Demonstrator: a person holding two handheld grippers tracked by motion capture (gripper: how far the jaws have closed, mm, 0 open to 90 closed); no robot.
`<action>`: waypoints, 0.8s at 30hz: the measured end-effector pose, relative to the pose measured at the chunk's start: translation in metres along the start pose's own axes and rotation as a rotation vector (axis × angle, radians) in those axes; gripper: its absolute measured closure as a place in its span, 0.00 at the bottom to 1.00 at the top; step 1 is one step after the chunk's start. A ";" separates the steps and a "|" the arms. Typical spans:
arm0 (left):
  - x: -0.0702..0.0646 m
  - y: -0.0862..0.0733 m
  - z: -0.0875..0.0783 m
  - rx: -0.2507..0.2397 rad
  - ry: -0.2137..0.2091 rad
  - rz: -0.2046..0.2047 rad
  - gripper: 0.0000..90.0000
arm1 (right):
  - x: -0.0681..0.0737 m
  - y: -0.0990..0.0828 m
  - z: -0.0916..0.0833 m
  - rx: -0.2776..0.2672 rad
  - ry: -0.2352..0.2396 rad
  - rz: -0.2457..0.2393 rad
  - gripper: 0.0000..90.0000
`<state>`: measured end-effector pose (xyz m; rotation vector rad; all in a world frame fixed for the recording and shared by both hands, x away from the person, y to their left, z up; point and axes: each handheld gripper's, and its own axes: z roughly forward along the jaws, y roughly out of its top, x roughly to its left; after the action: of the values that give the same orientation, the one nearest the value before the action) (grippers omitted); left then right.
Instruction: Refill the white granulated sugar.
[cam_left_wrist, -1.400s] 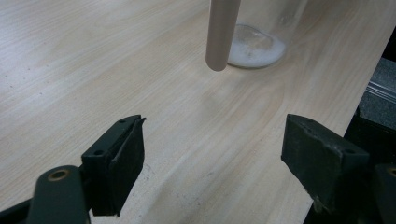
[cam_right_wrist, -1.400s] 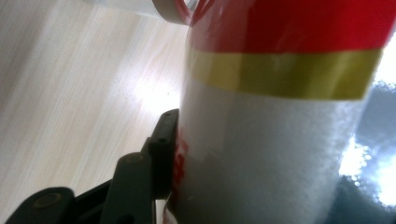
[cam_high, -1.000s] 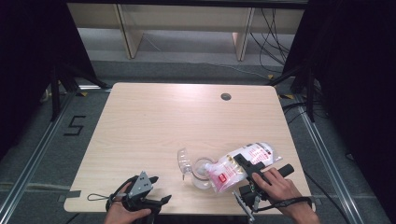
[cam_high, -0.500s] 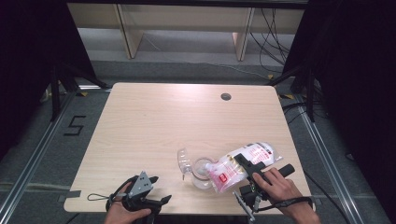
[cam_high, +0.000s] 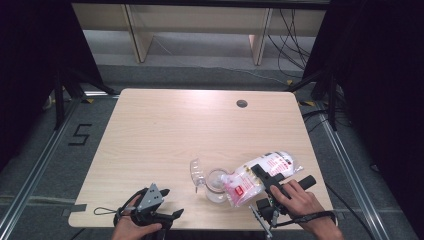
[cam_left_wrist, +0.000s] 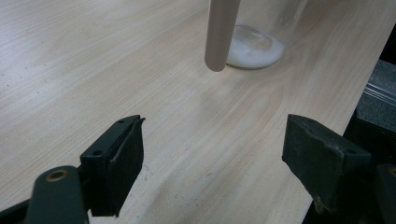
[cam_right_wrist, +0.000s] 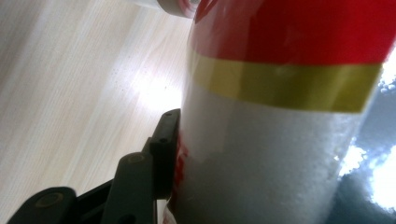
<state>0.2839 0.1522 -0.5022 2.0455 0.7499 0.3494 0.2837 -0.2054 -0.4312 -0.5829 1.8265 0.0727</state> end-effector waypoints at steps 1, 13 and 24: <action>0.000 0.000 0.000 -0.002 0.000 -0.002 0.22 | 0.000 0.000 0.001 0.003 0.005 -0.009 0.62; 0.000 0.000 0.000 0.015 0.000 0.004 0.22 | -0.001 0.002 0.000 0.001 0.006 -0.045 0.62; -0.002 0.000 0.000 0.018 0.002 -0.010 0.22 | -0.004 0.003 0.000 0.017 0.007 -0.077 0.62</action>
<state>0.2822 0.1512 -0.5024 2.0580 0.7674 0.3401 0.2831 -0.2011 -0.4287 -0.6420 1.8082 0.0032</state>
